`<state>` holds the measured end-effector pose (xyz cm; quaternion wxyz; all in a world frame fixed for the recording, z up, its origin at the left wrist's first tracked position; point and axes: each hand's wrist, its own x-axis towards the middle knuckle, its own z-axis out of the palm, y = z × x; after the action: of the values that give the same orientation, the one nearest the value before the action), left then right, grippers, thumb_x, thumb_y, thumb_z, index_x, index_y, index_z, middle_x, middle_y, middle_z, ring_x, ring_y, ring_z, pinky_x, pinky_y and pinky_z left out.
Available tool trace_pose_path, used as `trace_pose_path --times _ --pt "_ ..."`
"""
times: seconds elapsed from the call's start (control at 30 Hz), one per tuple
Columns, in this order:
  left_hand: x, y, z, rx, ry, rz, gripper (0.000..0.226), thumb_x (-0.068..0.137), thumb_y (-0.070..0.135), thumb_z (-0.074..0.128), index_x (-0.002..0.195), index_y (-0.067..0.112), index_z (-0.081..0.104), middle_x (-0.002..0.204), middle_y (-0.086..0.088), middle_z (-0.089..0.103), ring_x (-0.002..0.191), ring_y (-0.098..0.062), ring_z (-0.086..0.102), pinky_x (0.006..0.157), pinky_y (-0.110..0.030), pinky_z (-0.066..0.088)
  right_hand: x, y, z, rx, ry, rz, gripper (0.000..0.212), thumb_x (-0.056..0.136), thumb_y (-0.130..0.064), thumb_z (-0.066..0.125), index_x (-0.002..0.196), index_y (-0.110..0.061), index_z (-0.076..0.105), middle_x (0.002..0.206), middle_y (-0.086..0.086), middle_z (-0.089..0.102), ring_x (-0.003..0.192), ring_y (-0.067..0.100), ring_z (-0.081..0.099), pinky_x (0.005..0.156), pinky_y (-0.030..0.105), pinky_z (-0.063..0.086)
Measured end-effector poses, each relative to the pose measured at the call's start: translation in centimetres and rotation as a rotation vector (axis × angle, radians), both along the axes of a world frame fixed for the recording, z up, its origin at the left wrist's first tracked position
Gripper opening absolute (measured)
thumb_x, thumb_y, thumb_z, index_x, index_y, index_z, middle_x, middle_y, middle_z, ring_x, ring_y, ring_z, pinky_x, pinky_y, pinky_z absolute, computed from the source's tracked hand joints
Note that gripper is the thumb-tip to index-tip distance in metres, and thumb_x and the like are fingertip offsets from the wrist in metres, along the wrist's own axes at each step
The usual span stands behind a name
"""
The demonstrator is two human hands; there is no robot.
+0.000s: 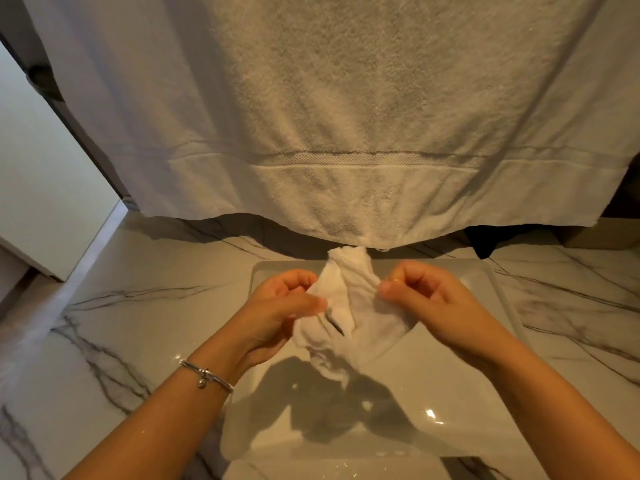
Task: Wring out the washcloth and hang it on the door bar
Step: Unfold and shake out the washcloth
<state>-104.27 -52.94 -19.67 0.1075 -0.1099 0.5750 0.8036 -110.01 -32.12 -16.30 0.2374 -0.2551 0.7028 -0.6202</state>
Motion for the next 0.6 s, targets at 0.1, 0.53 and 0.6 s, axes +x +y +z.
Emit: trace_pose_path --times 0.1,0.53,0.6 --pt "0.1 -1.8 -0.8 -0.541 0.001 0.008 0.008 0.076 0.004 0.064 0.075 0.011 0.06 0.067 -0.009 0.061 0.057 -0.018 0.059 0.056 -0.028 0.051 -1.5 1.1 0.1 0.092 0.185 -0.257 0.03 0.086 -0.013 0.057 0.058 -0.013 0.047 0.064 0.013 0.055 0.058 0.018 0.047 0.054 0.033 0.039" --pt "-2.2 1.7 1.2 -1.037 0.444 -0.409 0.025 0.075 0.03 0.071 0.089 0.01 0.065 0.087 -0.012 0.067 0.079 -0.023 0.06 0.075 -0.047 0.051 -1.5 -0.5 4.4 -0.038 0.388 -0.097 0.035 0.081 -0.01 0.066 0.061 -0.02 0.039 0.057 -0.007 0.03 0.053 0.005 0.032 0.048 0.013 0.029" --pt "-2.1 1.1 0.1 -1.027 0.443 -0.459 0.023 0.076 0.032 0.072 0.092 0.017 0.065 0.092 -0.004 0.066 0.085 -0.014 0.056 0.081 -0.041 0.05 -1.8 0.8 5.3 -0.083 0.326 -0.146 0.032 0.076 -0.02 0.066 0.059 -0.024 0.04 0.053 -0.01 0.034 0.053 0.008 0.035 0.048 0.014 0.031"
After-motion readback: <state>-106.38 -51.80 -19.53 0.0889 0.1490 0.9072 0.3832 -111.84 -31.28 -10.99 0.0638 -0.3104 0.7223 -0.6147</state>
